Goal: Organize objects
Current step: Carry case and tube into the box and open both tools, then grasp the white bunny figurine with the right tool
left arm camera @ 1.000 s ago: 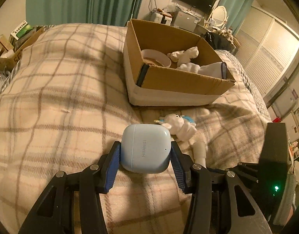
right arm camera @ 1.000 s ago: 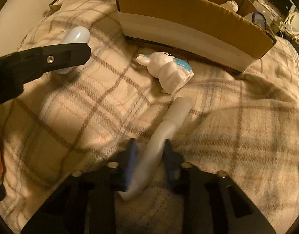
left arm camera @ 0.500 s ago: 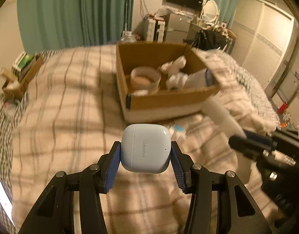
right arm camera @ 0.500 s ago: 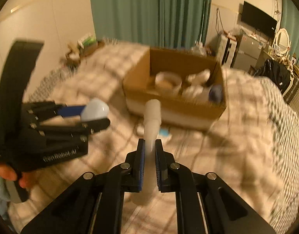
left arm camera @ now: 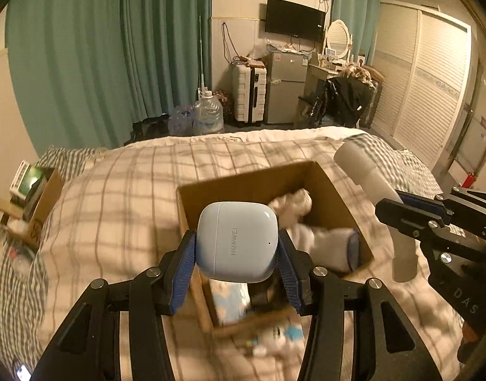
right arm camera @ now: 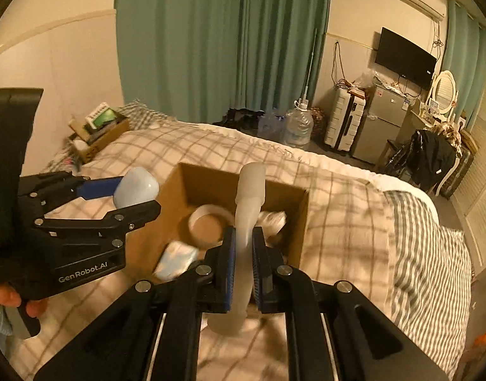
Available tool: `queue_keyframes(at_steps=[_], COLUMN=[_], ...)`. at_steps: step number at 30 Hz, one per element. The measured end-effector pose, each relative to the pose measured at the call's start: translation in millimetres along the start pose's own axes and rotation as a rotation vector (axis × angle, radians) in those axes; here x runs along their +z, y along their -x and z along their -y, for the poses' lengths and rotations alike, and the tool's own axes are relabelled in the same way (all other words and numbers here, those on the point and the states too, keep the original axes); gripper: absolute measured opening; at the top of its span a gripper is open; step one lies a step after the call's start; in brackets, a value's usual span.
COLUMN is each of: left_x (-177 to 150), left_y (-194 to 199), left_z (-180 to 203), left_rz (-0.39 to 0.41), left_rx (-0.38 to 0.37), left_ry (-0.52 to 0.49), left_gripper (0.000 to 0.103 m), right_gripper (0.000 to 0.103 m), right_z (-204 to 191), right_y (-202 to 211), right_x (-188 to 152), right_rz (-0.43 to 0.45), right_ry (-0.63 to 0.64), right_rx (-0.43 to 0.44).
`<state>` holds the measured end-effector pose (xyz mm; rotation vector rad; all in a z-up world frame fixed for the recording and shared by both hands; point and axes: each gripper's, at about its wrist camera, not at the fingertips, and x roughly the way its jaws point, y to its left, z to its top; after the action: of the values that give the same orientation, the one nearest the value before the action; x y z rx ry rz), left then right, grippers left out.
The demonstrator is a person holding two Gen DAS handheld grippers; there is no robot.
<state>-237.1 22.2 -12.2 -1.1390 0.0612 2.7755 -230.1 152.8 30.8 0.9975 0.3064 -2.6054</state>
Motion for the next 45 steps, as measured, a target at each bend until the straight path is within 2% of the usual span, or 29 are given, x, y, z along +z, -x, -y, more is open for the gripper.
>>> queue_keyframes(at_steps=[7, 10, 11, 12, 13, 14, 15, 16, 21, 25, 26, 29, 32, 34, 37, 40, 42, 45], left_x=[6, -1, -3, -5, -6, -7, -8, -9, -12, -20, -22, -35, -57, -75, -102, -120, -127, -135], left_y=[-50, -65, -67, -66, -65, -62, -58, -54, -16, 34, 43, 68, 77, 75, 61, 38, 24, 9], left_z=[-5, -5, -5, -4, -4, -4, -4, -5, -11, -17, -19, -27, -37, -43, -47, -48, -52, -63], left_rz=[-0.021, -0.041, -0.040, -0.034, -0.029, -0.020, -0.007, 0.000, 0.010, 0.061, 0.066, 0.078, 0.075, 0.074, 0.069, 0.006, -0.048, -0.111], left_rx=[-0.007, -0.004, 0.002, 0.016, 0.032, 0.052, 0.070, 0.074, 0.064, 0.054, 0.057, 0.080, 0.105, 0.141, 0.162, 0.183, 0.196, 0.203], left_ry=[0.001, -0.028, -0.032, -0.034, -0.035, -0.034, -0.033, -0.033, -0.019, 0.008, 0.014, 0.041, 0.078, 0.112, 0.125, 0.101, 0.093, 0.131], left_gripper=[0.052, 0.054, 0.061, 0.076, 0.084, 0.096, 0.098, 0.098, 0.101, 0.103, 0.103, 0.103, 0.103, 0.103, 0.103, 0.103, 0.103, 0.103], right_gripper=[0.014, 0.025, 0.034, 0.046, 0.051, 0.057, 0.058, 0.058, 0.076, 0.079, 0.080, 0.091, 0.093, 0.093, 0.093, 0.093, 0.093, 0.093], right_z=[19, 26, 27, 28, 30, 31, 32, 33, 29, 15, 11, -3, -16, -23, -32, -43, -49, -59], right_y=[-48, -60, -60, -59, -57, -52, -47, -41, 11, 60, 69, 94, 99, 87, 49, 2, -23, -50], right_x=[3, -3, -6, -8, -9, -10, -11, -12, -17, -19, -20, -30, -46, -59, -83, -107, -126, -142], right_rz=[-0.002, -0.005, -0.004, 0.000, 0.009, 0.021, 0.030, 0.037, 0.093, 0.128, 0.135, 0.160, 0.165, 0.145, 0.065, -0.039, -0.107, -0.196], right_ry=[-0.050, -0.079, -0.086, -0.092, -0.099, -0.105, -0.108, -0.110, -0.096, -0.058, -0.050, -0.040, -0.063, -0.088, -0.140, -0.151, -0.148, -0.124], right_rx=[-0.015, -0.022, -0.028, -0.030, -0.029, -0.027, -0.029, -0.037, -0.101, -0.145, -0.147, -0.140, -0.129, -0.112, -0.071, -0.088, -0.066, -0.038])
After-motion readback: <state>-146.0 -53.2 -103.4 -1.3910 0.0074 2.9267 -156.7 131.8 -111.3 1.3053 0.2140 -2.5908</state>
